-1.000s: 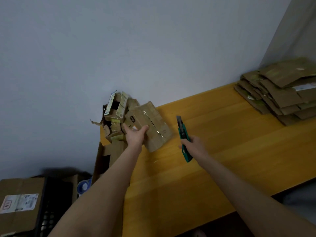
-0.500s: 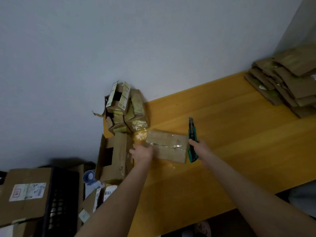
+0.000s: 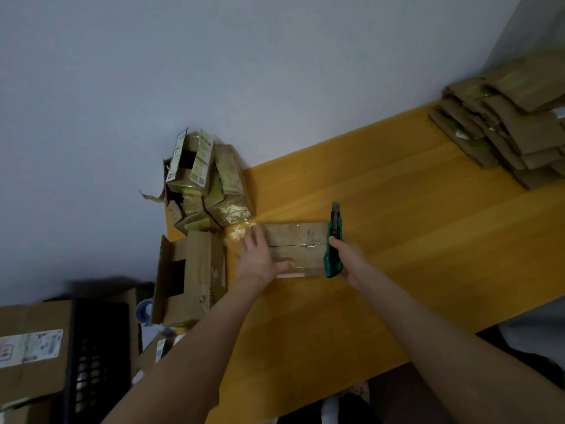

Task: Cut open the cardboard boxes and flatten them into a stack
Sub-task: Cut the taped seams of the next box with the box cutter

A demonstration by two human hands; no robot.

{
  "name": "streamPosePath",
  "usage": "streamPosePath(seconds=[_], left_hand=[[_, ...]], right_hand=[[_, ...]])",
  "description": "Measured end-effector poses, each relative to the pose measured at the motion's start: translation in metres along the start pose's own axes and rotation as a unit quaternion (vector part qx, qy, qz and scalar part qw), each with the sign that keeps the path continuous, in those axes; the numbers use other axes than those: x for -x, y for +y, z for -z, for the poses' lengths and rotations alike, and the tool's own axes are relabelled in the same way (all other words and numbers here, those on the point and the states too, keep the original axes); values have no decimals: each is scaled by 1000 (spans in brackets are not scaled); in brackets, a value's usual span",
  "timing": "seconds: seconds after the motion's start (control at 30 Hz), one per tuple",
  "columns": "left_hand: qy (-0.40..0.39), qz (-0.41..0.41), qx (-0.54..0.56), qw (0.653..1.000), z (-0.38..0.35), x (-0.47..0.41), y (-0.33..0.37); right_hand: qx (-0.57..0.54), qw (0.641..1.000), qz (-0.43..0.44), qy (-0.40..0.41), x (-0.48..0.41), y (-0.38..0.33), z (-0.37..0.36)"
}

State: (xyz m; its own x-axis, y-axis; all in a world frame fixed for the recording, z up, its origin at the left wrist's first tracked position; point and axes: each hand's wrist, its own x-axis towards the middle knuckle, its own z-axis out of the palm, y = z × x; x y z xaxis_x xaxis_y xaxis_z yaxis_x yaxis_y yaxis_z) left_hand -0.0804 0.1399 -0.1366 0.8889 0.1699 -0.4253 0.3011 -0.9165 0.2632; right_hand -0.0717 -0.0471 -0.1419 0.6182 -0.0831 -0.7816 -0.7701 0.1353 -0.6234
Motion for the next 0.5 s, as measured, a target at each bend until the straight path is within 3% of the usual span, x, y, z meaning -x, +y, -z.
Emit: streamPosePath(seconds=[0.07, 0.13, 0.27, 0.4, 0.5], left_hand=[[-4, -113, -97, 989, 5, -3, 18], [-51, -175, -169, 969, 5, -7, 39], [-97, -180, -260, 944, -8, -14, 71], [-88, -189, -252, 945, -13, -14, 74], [-41, -227, -163, 959, -3, -10, 62]], right_hand=[[1, 1000, -1, 0, 0, 1, -1], [-2, 1000, -8, -1, 0, 7, 1], [28, 999, -18, 3, 0, 18, 14], [52, 999, -6, -12, 5, 25, 32], [82, 995, 64, -5, 16, 22, 42]])
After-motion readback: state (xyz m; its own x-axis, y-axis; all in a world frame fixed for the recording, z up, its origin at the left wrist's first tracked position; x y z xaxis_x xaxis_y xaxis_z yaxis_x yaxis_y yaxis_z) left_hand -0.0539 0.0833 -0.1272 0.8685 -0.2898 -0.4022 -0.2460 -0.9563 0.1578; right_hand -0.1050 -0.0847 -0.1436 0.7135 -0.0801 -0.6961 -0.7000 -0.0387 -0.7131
